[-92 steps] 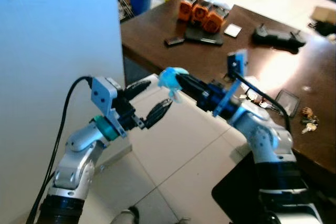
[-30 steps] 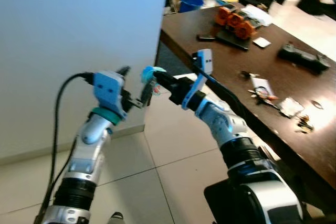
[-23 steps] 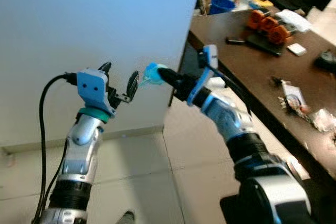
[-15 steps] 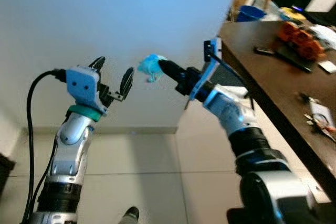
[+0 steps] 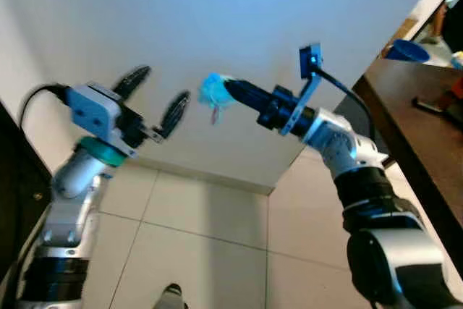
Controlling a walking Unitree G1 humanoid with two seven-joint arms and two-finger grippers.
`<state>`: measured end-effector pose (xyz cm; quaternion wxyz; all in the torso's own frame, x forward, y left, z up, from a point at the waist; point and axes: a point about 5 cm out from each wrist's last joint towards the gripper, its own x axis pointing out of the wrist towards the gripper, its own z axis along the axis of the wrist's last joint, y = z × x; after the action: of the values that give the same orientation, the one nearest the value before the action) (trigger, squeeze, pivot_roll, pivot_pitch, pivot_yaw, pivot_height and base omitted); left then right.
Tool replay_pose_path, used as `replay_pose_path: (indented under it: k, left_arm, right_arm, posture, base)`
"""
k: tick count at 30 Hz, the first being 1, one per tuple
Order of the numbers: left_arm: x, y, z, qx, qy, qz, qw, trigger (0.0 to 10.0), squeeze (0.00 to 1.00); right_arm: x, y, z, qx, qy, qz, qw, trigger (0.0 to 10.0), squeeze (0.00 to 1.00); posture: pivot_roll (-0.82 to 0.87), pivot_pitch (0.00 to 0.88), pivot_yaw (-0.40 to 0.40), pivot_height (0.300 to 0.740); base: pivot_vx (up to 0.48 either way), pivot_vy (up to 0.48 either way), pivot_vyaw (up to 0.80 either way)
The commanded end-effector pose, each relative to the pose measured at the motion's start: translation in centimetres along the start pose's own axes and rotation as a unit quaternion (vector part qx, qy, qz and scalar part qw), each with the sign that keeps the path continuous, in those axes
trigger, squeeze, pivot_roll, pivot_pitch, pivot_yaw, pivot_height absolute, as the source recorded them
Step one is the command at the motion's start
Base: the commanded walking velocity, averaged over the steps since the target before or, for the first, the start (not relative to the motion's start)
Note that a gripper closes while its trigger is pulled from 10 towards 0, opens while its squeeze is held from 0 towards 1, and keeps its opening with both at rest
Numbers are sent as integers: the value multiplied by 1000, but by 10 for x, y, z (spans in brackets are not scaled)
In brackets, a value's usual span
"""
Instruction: Hang keys on a hook
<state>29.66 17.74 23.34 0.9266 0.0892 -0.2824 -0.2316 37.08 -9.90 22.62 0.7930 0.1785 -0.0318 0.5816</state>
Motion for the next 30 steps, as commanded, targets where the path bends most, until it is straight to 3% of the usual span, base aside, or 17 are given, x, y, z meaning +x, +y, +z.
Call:
replay_pose_path:
  k: [1, 7, 10, 16, 21, 30]
  left_arm:
    - [1, -7, 2, -7, -5, -18, 1000, 10000, 0]
    - [4, -6, 15, -1, -20, -45, 999, 10000, 0]
    - [7, -12, 22, -27, -33, -75, 996, 10000, 0]
    - [5, -24, 31, -37, -30, -153, 987, 10000, 0]
    - [-2, -25, 43, -40, -21, -210, 977, 10000, 0]
    - [-9, -18, 45, -40, -1, -215, 976, 10000, 0]
  right_arm:
    - [-6, -1, 0, -4, 7, 1, 1000, 10000, 0]
    - [-14, 15, 7, -10, 15, 92, 996, 10000, 0]
    - [-14, 26, 12, -13, 2, 143, 990, 10000, 0]
    - [-12, 31, 17, -2, -15, 167, 986, 10000, 0]
    - [-12, 35, 16, -10, -3, 181, 983, 10000, 0]
    - [-14, 37, 21, -7, -12, 179, 984, 10000, 0]
  posture:
    - [262, 1, -98, 740]
    - [252, 2, -96, 740]
    - [249, 2, -96, 740]
    - [244, 2, -96, 740]
    - [242, 3, -98, 740]
    - [244, 8, -98, 740]
  base:
    - [0, 0, 550]
    - [0, 0, 92]
    - [0, 0, 0]
    - [0, 0, 0]
    - [0, 0, 0]
    - [0, 0, 0]
